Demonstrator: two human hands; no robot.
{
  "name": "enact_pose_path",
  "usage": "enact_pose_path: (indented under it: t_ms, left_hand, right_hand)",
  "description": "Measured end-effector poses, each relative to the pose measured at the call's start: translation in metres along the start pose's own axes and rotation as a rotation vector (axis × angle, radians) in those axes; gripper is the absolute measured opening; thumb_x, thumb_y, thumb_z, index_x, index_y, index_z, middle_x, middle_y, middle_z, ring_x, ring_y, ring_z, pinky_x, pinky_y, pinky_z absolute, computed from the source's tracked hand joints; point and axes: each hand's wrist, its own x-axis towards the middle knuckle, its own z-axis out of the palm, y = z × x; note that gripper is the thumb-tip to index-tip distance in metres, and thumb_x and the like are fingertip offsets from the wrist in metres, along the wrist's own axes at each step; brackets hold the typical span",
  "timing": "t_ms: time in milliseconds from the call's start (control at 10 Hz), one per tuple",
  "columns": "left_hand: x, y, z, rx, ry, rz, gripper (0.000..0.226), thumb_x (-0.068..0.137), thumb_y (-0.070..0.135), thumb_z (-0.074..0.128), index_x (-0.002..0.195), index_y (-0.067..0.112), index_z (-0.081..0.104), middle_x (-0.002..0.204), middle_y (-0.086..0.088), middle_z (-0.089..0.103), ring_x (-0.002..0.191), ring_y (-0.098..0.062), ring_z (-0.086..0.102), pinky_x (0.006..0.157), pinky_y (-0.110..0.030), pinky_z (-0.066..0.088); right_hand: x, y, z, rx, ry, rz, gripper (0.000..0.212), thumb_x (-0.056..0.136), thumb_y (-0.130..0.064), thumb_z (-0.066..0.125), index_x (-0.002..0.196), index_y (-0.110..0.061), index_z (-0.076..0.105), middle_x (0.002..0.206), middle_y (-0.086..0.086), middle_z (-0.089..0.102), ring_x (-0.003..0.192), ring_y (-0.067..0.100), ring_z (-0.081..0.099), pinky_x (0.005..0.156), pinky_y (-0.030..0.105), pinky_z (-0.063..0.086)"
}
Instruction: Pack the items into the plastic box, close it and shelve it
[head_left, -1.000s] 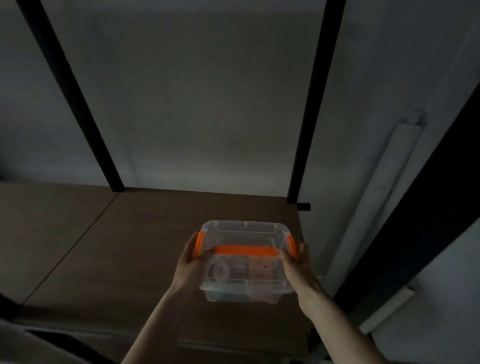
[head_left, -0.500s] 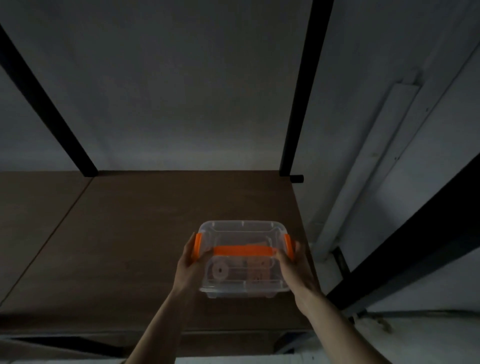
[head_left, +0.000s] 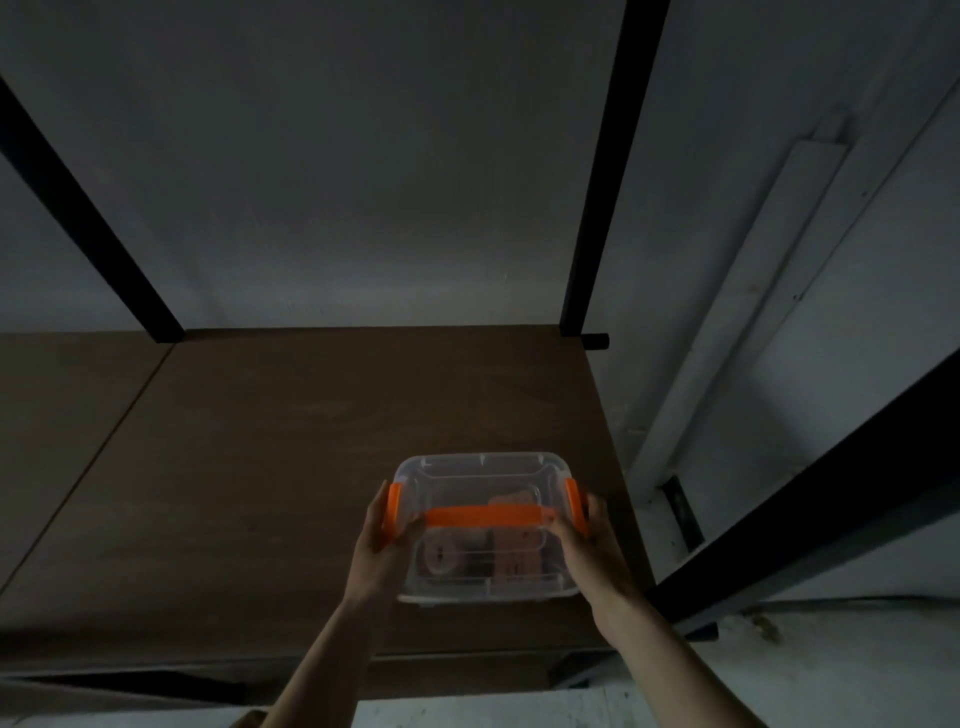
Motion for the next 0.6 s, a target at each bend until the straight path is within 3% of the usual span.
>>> enact_pose_path:
  t_ms: [100,200,300,400,500,600]
  left_hand:
    - [0.002,-0.004,-0.003,0.006,-0.042,0.043,0.068,0.088,0.030,0.079,0.147,0.040,0.047,0.135,-0.005,0.064,0.112,-0.028,0.073,0.074,-0.041,0.066]
    - [0.005,-0.006,-0.006,0.013,-0.052,0.022,0.073,0.086,0.034,0.080,0.149,0.042,0.044,0.136,-0.005,0.063,0.112,-0.029,0.073,0.074,-0.043,0.067]
    - [0.011,-0.013,-0.012,0.133,-0.001,0.035,0.084,0.074,0.059,0.084,0.147,0.045,0.046,0.133,-0.005,0.067,0.109,-0.029,0.075,0.078,-0.051,0.066]
    - [0.024,-0.030,-0.020,0.243,0.063,0.042,0.087,0.065,0.088,0.069,0.138,0.042,0.054,0.119,-0.004,0.077,0.096,-0.024,0.079,0.080,-0.054,0.064]
    - [-0.020,0.005,-0.012,0.411,0.127,0.060,0.060,0.080,0.078,0.061,0.117,0.032,0.062,0.094,0.002,0.077,0.081,-0.015,0.076,0.073,-0.038,0.060]
    - [-0.060,0.028,-0.012,0.529,0.145,0.104,0.036,0.094,0.063,0.057,0.109,0.031,0.056,0.094,0.006,0.069,0.081,-0.013,0.068,0.076,-0.037,0.055]
  right_hand:
    - [-0.003,0.003,0.000,-0.028,0.003,-0.031,0.052,0.092,-0.046,0.063,0.137,-0.039,0.037,0.113,-0.007,0.055,0.084,0.000,0.052,0.060,0.024,0.041]
    - [-0.005,0.004,0.002,-0.135,0.017,-0.062,0.063,0.094,-0.052,0.058,0.148,-0.034,0.031,0.113,-0.008,0.053,0.085,0.005,0.052,0.058,0.022,0.039]
    - [-0.012,0.001,0.005,-0.341,0.105,-0.144,0.071,0.097,-0.053,0.052,0.155,-0.026,0.023,0.141,0.006,0.050,0.110,0.021,0.057,0.073,0.030,0.050]
    - [-0.024,-0.006,0.005,-0.523,0.172,-0.233,0.075,0.098,-0.052,0.050,0.158,-0.020,0.019,0.151,0.009,0.043,0.130,0.026,0.051,0.098,0.039,0.049]
    - [-0.039,-0.012,0.002,-0.658,0.240,-0.300,0.072,0.098,-0.053,0.047,0.157,-0.019,0.024,0.153,0.007,0.041,0.135,0.023,0.046,0.105,0.037,0.043]
    - [-0.050,-0.013,0.001,-0.742,0.250,-0.401,0.067,0.096,-0.055,0.048,0.153,-0.024,0.031,0.150,0.002,0.046,0.135,0.018,0.046,0.107,0.038,0.044]
